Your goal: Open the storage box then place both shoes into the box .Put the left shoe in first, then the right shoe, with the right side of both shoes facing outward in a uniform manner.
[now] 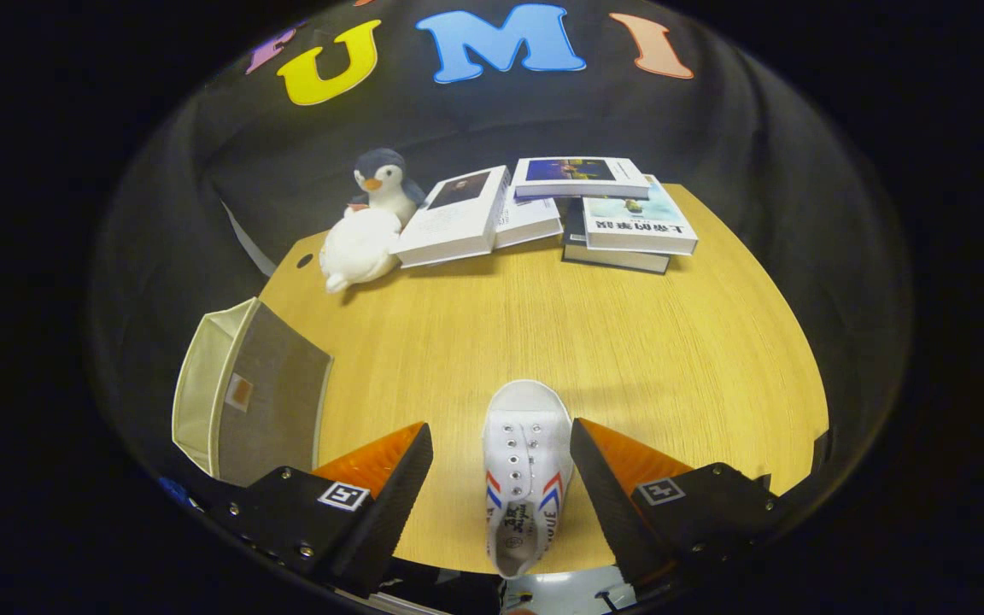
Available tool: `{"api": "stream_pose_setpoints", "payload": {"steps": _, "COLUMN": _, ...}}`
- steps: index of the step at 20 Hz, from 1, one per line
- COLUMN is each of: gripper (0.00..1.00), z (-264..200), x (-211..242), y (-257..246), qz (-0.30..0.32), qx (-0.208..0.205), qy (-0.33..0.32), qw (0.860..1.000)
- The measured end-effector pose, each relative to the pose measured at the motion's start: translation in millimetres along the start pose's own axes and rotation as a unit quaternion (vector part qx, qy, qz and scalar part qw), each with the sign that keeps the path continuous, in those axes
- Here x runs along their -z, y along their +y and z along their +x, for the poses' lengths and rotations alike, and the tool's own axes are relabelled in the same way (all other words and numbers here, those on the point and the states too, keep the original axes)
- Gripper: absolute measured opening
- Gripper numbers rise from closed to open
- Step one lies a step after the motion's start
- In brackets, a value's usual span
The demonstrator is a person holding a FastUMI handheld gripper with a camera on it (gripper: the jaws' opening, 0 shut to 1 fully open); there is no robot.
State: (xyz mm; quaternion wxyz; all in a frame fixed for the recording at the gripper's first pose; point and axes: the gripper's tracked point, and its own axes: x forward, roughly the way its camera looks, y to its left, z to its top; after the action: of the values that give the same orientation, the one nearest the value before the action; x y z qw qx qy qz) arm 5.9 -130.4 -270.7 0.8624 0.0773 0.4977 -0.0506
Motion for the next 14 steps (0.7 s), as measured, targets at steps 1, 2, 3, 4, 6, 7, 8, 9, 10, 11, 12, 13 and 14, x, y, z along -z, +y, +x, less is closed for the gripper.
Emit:
{"api": "stream_pose_setpoints", "payload": {"steps": 1, "gripper": 0.98, "z": 4, "x": 4, "y": -7, "qz": 0.002, "qx": 0.003, "qy": 0.007, "qw": 1.000}}
{"api": "stream_pose_setpoints", "payload": {"steps": 2, "gripper": 0.98, "z": 7, "x": 10, "y": -13, "qz": 0.003, "qx": 0.007, "qy": 0.015, "qw": 1.000}}
{"api": "stream_pose_setpoints", "payload": {"steps": 3, "gripper": 0.98, "z": 10, "x": 14, "y": -20, "qz": 0.004, "qx": 0.011, "qy": 0.024, "qw": 1.000}}
{"api": "stream_pose_setpoints", "payload": {"steps": 4, "gripper": 0.98, "z": 13, "x": 21, "y": -26, "qz": 0.005, "qx": 0.015, "qy": 0.033, "qw": 0.999}}
{"api": "stream_pose_setpoints", "payload": {"steps": 6, "gripper": 0.98, "z": 20, "x": 32, "y": -37, "qz": 0.003, "qx": 0.024, "qy": 0.052, "qw": 0.998}}
{"api": "stream_pose_setpoints", "payload": {"steps": 7, "gripper": 0.98, "z": 23, "x": 37, "y": -41, "qz": 0.001, "qx": 0.027, "qy": 0.061, "qw": 0.998}}
{"api": "stream_pose_setpoints", "payload": {"steps": 8, "gripper": 0.98, "z": 25, "x": 44, "y": -44, "qz": -0.004, "qx": 0.031, "qy": 0.070, "qw": 0.997}}
{"api": "stream_pose_setpoints", "payload": {"steps": 9, "gripper": 0.98, "z": 28, "x": 50, "y": -47, "qz": -0.010, "qx": 0.034, "qy": 0.080, "qw": 0.996}}
{"api": "stream_pose_setpoints", "payload": {"steps": 10, "gripper": 0.98, "z": 31, "x": 56, "y": -50, "qz": -0.017, "qx": 0.036, "qy": 0.090, "qw": 0.995}}
{"api": "stream_pose_setpoints", "payload": {"steps": 11, "gripper": 0.98, "z": 34, "x": 61, "y": -51, "qz": -0.021, "qx": 0.037, "qy": 0.099, "qw": 0.994}}
{"api": "stream_pose_setpoints", "payload": {"steps": 12, "gripper": 0.98, "z": 37, "x": 64, "y": -52, "qz": -0.023, "qx": 0.037, "qy": 0.106, "qw": 0.993}}
{"api": "stream_pose_setpoints", "payload": {"steps": 13, "gripper": 0.98, "z": 39, "x": 68, "y": -53, "qz": -0.023, "qx": 0.035, "qy": 0.113, "qw": 0.993}}
{"api": "stream_pose_setpoints", "payload": {"steps": 14, "gripper": 0.98, "z": 42, "x": 72, "y": -53, "qz": -0.022, "qx": 0.034, "qy": 0.120, "qw": 0.992}}
